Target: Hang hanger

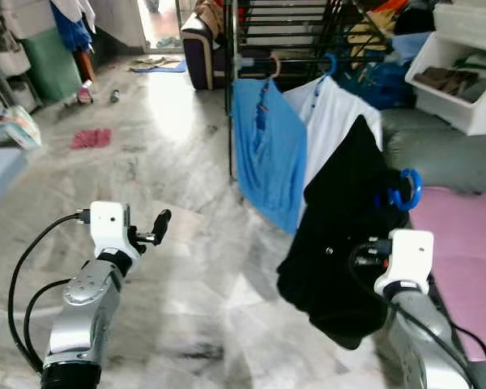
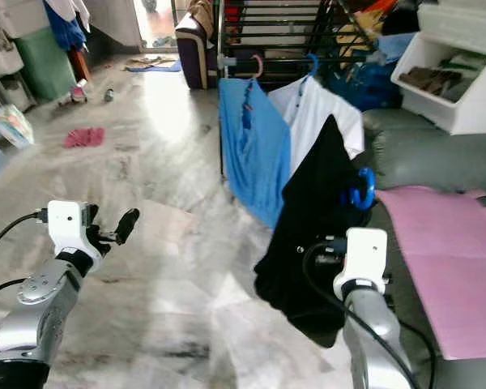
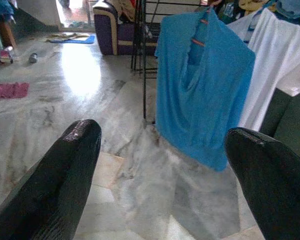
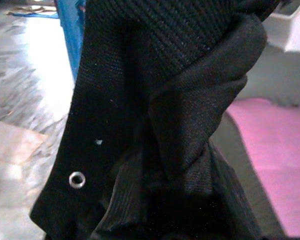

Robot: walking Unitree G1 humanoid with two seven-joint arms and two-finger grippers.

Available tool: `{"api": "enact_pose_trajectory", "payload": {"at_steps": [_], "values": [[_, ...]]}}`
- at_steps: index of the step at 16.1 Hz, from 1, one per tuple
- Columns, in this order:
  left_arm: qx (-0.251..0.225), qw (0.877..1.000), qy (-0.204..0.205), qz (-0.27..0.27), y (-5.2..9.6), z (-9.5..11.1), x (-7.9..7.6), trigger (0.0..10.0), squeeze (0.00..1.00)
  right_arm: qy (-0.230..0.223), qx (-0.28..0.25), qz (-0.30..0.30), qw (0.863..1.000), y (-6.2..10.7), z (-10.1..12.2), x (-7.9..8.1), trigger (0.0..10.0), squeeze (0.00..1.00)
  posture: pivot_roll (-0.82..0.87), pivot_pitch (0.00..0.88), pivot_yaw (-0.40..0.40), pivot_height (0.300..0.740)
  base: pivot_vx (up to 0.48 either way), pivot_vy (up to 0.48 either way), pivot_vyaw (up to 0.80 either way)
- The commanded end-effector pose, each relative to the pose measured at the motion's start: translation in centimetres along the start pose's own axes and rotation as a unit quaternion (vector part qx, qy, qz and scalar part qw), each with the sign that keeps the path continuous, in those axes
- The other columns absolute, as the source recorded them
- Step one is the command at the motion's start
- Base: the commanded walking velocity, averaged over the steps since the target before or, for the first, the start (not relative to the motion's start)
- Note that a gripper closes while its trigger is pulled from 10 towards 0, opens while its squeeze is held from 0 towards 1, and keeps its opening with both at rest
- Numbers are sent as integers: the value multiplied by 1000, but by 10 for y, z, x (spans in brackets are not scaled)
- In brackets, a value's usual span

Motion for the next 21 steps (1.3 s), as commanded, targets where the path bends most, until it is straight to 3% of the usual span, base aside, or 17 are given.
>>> {"api": "enact_pose_trajectory", "payload": {"at_steps": [1, 6, 10, 12, 14, 17, 19, 21], "values": [[4, 1000, -9, 12, 2, 1, 5, 10000, 0, 0, -24, 18, 1000, -5, 12, 9, 10000, 0, -24, 6, -22, 740, 0, -412, 0], [12, 1000, -14, 25, 3, -3, 7, 10000, 0, 7, -24, 21, 999, -5, 12, 8, 10000, 0, -31, 9, -24, 740, 0, -402, 0], [15, 994, -59, 95, 3, 1, 24, 10000, 0, -4, -37, 5, 999, -6, 18, -1, 10000, 0, -39, 6, -5, 740, 0, -76, 0], [-13, 991, -79, 110, 7, 9, 30, 10000, 0, -8, -39, -2, 999, -6, 19, -6, 10000, 0, -38, 5, -2, 740, 0, 0, 0], [-29, 988, -74, 130, 10, 14, 32, 10000, 0, -9, -39, -3, 999, -6, 19, -6, 10000, 0, -37, 5, -2, 740, 0, 0, 0], [-13, 993, -60, 105, 12, 8, 29, 10000, 0, -5, -38, -2, 999, -7, 18, -4, 10000, 0, -40, 3, -7, 740, 0, 0, 0], [-6, 993, -95, 66, 22, 5, 32, 10000, 0, 7, -39, -1, 999, -5, 19, -10, 10000, 0, -32, 9, -6, 740, 0, 0, 0], [3, 994, -104, 38, 28, 3, 37, 10000, 0, 8, -37, -13, 999, -4, 19, -19, 10000, 0, -24, 11, -1, 740, 0, 0, 0]]}}
Point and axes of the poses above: a point about 5 cm out from each wrist's last joint towards the gripper, its own y axis pointing back from the gripper into the wrist, its own z axis along the axis of the wrist's last joint, x = y × z, the point moved 1 cm from there along -y, pointing out of the wrist towards the gripper, and after that the axes turned 11 degrees about -y, right-handed, at the moved point
